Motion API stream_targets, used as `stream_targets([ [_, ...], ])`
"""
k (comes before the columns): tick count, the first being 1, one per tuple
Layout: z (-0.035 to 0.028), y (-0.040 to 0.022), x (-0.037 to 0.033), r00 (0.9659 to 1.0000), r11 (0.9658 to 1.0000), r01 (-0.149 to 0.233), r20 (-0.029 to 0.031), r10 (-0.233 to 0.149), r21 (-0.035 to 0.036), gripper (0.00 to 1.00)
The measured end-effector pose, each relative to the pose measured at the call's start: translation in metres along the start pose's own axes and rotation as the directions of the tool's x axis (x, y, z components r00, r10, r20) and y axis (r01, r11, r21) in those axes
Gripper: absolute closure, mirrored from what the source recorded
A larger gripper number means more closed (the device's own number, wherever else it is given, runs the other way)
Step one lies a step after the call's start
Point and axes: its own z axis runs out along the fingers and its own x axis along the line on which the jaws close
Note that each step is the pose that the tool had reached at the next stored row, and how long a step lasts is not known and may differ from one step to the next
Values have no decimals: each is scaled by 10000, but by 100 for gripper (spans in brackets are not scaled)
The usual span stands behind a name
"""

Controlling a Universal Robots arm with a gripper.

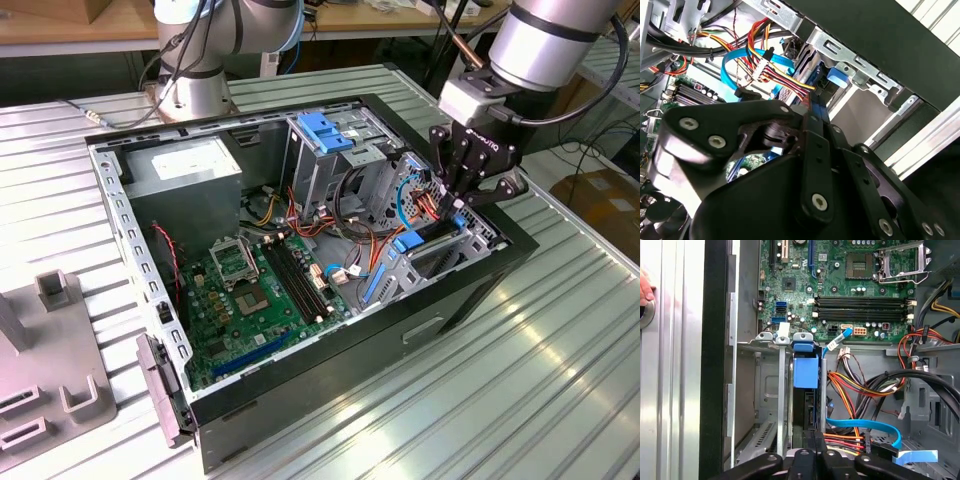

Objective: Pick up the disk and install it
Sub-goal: 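Insert the first disk wire, then insert the second disk wire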

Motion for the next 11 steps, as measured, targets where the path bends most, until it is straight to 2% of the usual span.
stream_targets([
  [11, -8, 0, 0, 10000, 10000, 0, -1, 0, 0, 89],
])
